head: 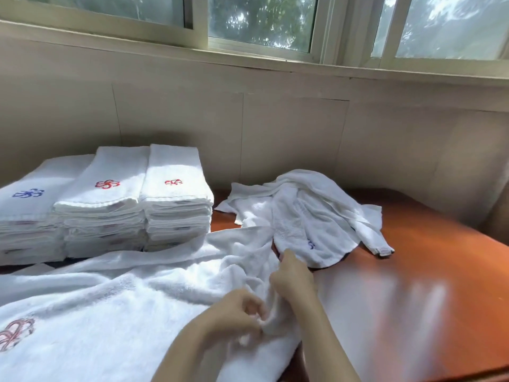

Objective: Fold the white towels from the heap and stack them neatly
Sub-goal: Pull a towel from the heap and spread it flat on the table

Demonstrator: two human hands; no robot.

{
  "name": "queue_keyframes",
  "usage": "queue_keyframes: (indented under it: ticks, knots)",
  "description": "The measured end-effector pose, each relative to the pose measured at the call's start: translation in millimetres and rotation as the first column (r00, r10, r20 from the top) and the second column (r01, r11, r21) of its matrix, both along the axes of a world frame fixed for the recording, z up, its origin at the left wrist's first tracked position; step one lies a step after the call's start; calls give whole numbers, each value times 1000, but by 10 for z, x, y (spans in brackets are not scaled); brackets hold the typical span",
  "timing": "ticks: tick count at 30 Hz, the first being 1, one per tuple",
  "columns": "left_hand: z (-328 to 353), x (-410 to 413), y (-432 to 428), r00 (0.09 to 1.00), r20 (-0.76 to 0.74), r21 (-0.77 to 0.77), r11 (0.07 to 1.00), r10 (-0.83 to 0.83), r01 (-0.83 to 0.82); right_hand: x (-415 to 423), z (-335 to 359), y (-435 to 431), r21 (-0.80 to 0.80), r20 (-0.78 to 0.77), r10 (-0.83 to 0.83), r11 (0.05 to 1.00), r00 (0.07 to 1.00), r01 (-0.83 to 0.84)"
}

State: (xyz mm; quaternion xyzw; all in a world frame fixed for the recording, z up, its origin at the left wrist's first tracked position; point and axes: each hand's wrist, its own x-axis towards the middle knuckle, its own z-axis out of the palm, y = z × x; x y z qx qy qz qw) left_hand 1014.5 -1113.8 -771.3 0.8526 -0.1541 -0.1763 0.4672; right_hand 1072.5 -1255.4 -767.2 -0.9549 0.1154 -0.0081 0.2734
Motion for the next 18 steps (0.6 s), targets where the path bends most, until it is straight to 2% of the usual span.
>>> queue_keyframes:
  ticks: [1, 3, 6, 8, 11, 15, 16, 18]
  knots:
    - [24, 15, 6, 999, 35, -27, 1000, 14, -13, 22, -16, -20, 48, -1, 23, 999, 1000, -23]
    - [17, 80, 3, 975, 202, -14, 995, 96, -95, 45, -44, -80, 190, 47, -27, 982, 999, 18]
    - [-89, 164, -10, 887, 438, 172, 954, 148, -245, 68, -14, -242, 464, 125, -216, 875, 968, 135]
    - [-221, 159, -11, 886, 453, 310, 915, 96, -257, 64, 46, -411, 555, 171, -364, 804, 916, 215]
    - [-337, 116, -66, 874, 485, 454, 845, 32, -282, -78, 164, -705, 609, 256, -587, 715, 768, 343]
    - [-337, 80, -139, 882, 472, 491, 831, 0, -263, -516, 399, -1150, 725, 357, -849, 515, 389, 457]
    - [-345, 57, -163, 880, 474, 496, 834, -28, -241, -626, 452, -1248, 724, 365, -864, 498, 348, 478]
    - [-353, -15, -245, 887, 451, 493, 856, -98, -156, -792, 532, -1373, 656, 392, -847, 531, 360, 536]
